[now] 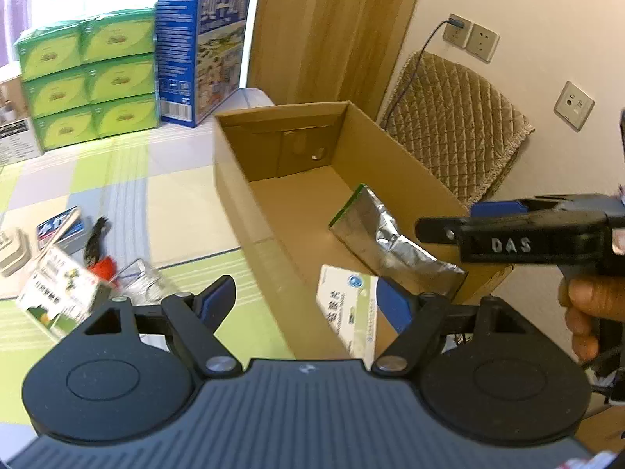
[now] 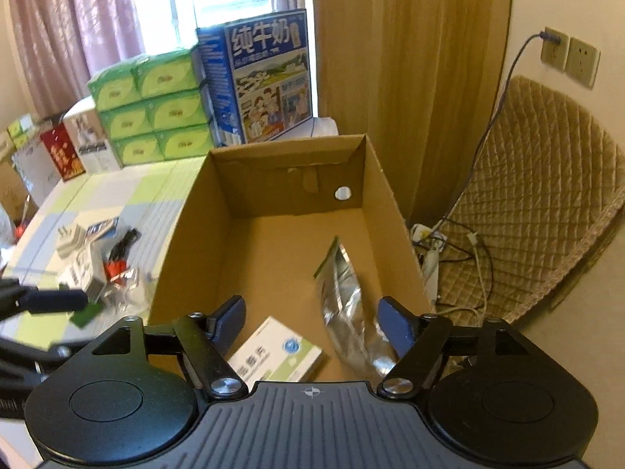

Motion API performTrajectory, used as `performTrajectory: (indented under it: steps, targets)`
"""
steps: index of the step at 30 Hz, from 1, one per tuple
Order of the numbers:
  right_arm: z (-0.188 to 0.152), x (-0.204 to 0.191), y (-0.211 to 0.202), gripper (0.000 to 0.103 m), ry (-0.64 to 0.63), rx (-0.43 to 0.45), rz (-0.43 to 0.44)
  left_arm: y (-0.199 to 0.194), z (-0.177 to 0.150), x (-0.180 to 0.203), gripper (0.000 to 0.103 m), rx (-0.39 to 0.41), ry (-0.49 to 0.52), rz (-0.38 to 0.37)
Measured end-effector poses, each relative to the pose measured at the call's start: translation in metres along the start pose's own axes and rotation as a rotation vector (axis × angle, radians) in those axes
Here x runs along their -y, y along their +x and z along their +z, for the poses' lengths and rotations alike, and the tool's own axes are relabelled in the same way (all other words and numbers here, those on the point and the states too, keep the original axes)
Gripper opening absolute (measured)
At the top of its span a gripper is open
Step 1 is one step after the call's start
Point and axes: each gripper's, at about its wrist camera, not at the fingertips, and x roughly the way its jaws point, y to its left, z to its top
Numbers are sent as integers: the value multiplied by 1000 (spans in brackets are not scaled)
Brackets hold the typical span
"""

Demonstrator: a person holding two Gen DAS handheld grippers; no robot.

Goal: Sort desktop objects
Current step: 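Open both tools to drop the box and foil bag into the cardboard box, then withdraw both tools from the cardboard box back over the table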

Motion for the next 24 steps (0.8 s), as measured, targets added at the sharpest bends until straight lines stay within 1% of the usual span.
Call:
performTrajectory:
  steps: [4, 11, 15, 21, 22, 24]
  targets:
    - [-12, -18, -12, 79, -26, -5, -1, -18, -10, -10, 76, 5, -18, 16]
    - [-25, -50, -34, 85, -64, 18, 5, -49, -28, -29, 79, 20, -41, 38]
    - [-30, -70, -42, 93, -96, 24, 21, -65, -37, -40, 79, 32, -61, 51]
    - [-38, -101, -50, 100, -136, 36, 50, -87, -52, -64, 87, 48, -83, 83]
    - [-38, -106, -52, 101, -143, 40, 58, -92, -56, -70, 90, 50, -84, 96]
    - [-40, -117, -54, 101, -153, 45, 74, -100, -64, -84, 91, 54, -87, 133]
